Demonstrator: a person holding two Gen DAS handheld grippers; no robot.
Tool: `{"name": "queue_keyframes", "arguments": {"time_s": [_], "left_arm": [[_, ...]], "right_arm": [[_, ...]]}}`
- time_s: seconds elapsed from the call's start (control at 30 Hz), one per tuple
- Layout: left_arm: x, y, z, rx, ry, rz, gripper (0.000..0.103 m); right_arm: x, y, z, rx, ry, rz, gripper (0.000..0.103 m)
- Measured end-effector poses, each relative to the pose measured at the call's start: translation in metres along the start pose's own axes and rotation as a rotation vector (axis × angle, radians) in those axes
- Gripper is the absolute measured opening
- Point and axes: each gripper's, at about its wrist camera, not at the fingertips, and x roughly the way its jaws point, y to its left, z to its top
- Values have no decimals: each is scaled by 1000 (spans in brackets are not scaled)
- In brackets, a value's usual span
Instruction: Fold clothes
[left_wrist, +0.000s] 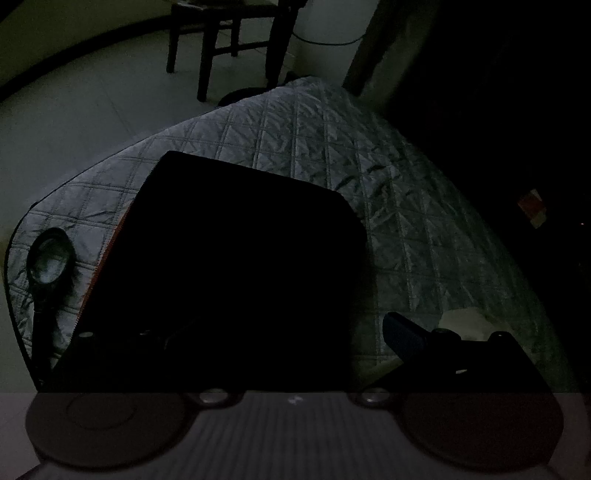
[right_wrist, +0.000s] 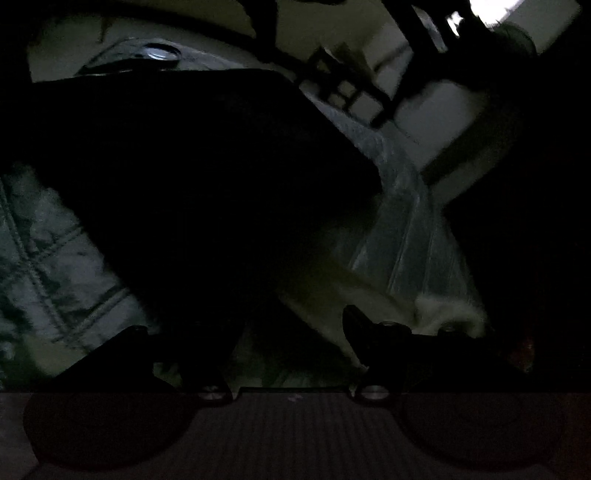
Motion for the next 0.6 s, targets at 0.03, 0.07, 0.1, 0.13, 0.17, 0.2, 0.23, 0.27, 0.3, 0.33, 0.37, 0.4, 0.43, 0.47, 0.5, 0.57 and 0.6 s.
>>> {"name": "queue_keyframes", "arguments": {"time_s": [0.03, 0.07, 0.1, 0.13, 0.17, 0.2, 0.23, 0.27, 0.3, 0.33, 0.37, 0.4, 0.43, 0.47, 0.5, 0.57, 0.6], "left_arm": [[0, -1, -1, 2, 3, -4, 102], [-1, -1, -2, 3, 7, -9, 102], [-1, -2, -2, 4, 12, -14, 102], [0, -2, -2, 3, 16, -19, 102], [0, -2, -2, 2, 21, -24, 102], [0, -1, -2, -1, 24, -29, 102], [0, 0, -2, -4, 26, -32, 102], [0, 1, -2, -9, 25, -34, 102], [0, 2, -1, -13, 25, -36, 102], [-1, 2, -1, -17, 25, -39, 102], [-1, 3, -1, -21, 24, -40, 102], [-2, 4, -1, -25, 23, -41, 102], [-2, 4, -1, -27, 23, -41, 102], [-1, 4, -1, -29, 24, -42, 102], [-1, 4, -1, -30, 26, -43, 102], [0, 2, -2, -26, 31, -45, 102], [0, 2, -2, -25, 34, -48, 102]], "right_arm": [[3, 0, 3, -21, 1, -11, 68], [8, -1, 7, -34, 9, -16, 66], [13, -2, 10, -47, 17, -21, 61], [18, -3, 14, -52, 42, -23, 30], [23, -6, 16, -48, 77, -19, 4], [26, -9, 17, -28, 87, -7, 3], [26, -12, 18, 9, 84, 9, 3], [25, -19, 18, 72, 79, 29, 3], [23, -30, 18, 168, 70, 48, 3], [21, -44, 17, 266, 58, 59, 3], [20, -58, 17, 360, 51, 69, 3], [19, -74, 17, 446, 44, 77, 3], [17, -91, 18, 530, 29, 81, 2], [14, -108, 21, 601, 8, 81, 2], [10, -125, 23, 657, -13, 80, 2], [2, -160, 32, 742, -69, 72, 2], [-2, -179, 37, 780, -101, 67, 2]]}}
